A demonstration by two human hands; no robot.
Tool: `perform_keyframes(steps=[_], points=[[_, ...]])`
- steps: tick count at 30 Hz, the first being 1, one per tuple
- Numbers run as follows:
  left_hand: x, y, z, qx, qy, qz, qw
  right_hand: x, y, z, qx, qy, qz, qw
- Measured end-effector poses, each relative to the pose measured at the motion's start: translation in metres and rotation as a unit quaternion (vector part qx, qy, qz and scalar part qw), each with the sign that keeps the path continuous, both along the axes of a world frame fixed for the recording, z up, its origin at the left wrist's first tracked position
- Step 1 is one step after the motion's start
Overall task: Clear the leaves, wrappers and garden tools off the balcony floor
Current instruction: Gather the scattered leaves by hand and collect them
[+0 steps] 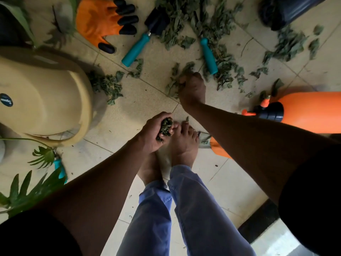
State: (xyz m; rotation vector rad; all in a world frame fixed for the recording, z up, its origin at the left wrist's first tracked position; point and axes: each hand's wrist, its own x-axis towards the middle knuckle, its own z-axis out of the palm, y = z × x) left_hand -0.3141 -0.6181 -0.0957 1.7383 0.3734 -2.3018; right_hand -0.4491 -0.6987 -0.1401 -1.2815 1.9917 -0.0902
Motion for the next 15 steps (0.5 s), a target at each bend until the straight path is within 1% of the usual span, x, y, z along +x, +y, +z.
perform_keyframes(steps=[4, 7, 8, 9, 11, 13, 15], points=[[0.012, -0.001, 0.003, 0.006, -0.021, 0.011, 1.0, -0.007, 0.003, 0.01, 0.042, -0.052, -0.078, 0.995], [0.022, -0.003, 0.007, 0.003, -0.034, 0.015, 0.999, -0.001, 0.011, 0.034, 0.083, -0.153, -0.131, 0.976], [0.025, -0.003, 0.008, 0.005, -0.039, 0.013, 0.999, 0.004, 0.017, 0.044, 0.08, -0.182, -0.134, 0.971], [0.027, -0.003, 0.009, 0.006, -0.044, 0.012, 0.999, 0.01, 0.025, 0.055, 0.065, -0.198, -0.121, 0.97], [0.03, -0.002, 0.013, 0.002, -0.048, 0.015, 0.999, 0.022, 0.042, 0.074, 0.013, -0.198, -0.066, 0.978], [0.029, -0.002, 0.018, -0.005, -0.049, 0.017, 0.999, 0.034, 0.058, 0.09, -0.045, -0.183, 0.006, 0.982], [0.025, -0.001, 0.021, -0.003, -0.049, 0.035, 0.998, 0.041, 0.067, 0.098, -0.079, -0.166, 0.09, 0.979]])
